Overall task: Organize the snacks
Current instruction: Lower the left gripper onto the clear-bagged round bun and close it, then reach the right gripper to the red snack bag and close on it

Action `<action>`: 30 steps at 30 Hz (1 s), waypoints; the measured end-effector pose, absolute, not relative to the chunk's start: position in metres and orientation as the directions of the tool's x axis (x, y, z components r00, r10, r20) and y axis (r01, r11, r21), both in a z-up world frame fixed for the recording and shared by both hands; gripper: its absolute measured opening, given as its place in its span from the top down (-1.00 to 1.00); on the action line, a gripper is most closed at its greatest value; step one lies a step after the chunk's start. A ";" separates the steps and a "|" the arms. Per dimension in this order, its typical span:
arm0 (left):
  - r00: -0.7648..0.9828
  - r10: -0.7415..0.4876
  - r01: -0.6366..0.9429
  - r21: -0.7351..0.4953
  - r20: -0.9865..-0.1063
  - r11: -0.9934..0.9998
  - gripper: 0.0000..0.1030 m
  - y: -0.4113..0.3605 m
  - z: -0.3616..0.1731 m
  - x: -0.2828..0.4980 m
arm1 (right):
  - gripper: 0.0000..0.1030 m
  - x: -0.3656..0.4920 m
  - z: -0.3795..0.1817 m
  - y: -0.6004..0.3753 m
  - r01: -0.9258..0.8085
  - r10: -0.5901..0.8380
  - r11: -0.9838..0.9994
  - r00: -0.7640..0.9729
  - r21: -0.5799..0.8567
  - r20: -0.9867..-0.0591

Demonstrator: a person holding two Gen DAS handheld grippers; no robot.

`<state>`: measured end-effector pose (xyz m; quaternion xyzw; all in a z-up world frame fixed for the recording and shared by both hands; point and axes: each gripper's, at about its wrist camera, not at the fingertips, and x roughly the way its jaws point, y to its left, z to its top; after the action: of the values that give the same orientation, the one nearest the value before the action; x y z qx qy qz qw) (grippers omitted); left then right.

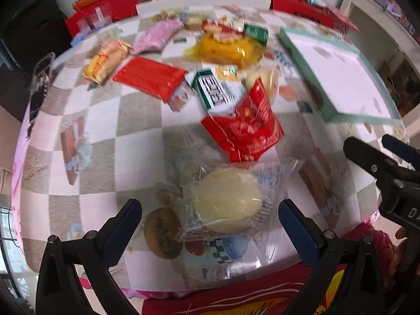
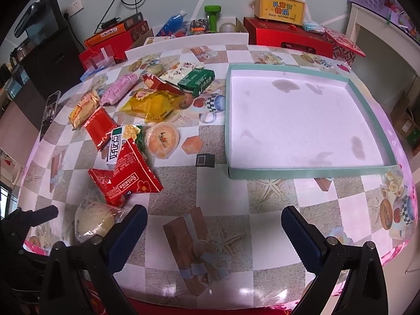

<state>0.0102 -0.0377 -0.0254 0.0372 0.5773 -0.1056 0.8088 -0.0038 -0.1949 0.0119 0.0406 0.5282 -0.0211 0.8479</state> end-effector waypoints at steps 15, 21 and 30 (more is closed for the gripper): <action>0.194 -0.250 0.191 -0.213 -0.949 0.958 -0.48 -0.020 -0.048 0.025 | -1.00 0.010 0.003 -0.174 0.017 0.053 0.998 0.409 0.066 -0.911; 0.198 -0.288 0.159 -0.260 -0.937 0.953 -0.28 0.008 -0.044 0.021 | -1.00 0.015 0.002 -0.167 0.010 0.049 0.998 0.401 0.058 -0.915; 0.251 -0.296 0.100 -0.279 -0.922 0.955 -0.26 0.055 -0.034 0.011 | -1.00 0.027 -0.001 -0.147 -0.038 0.078 0.997 0.384 0.068 -0.920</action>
<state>0.0111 0.0548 -0.0344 -0.0817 0.5990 -0.1258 0.7866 0.0274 -0.1468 -0.0005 0.0179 0.5538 0.0349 0.8317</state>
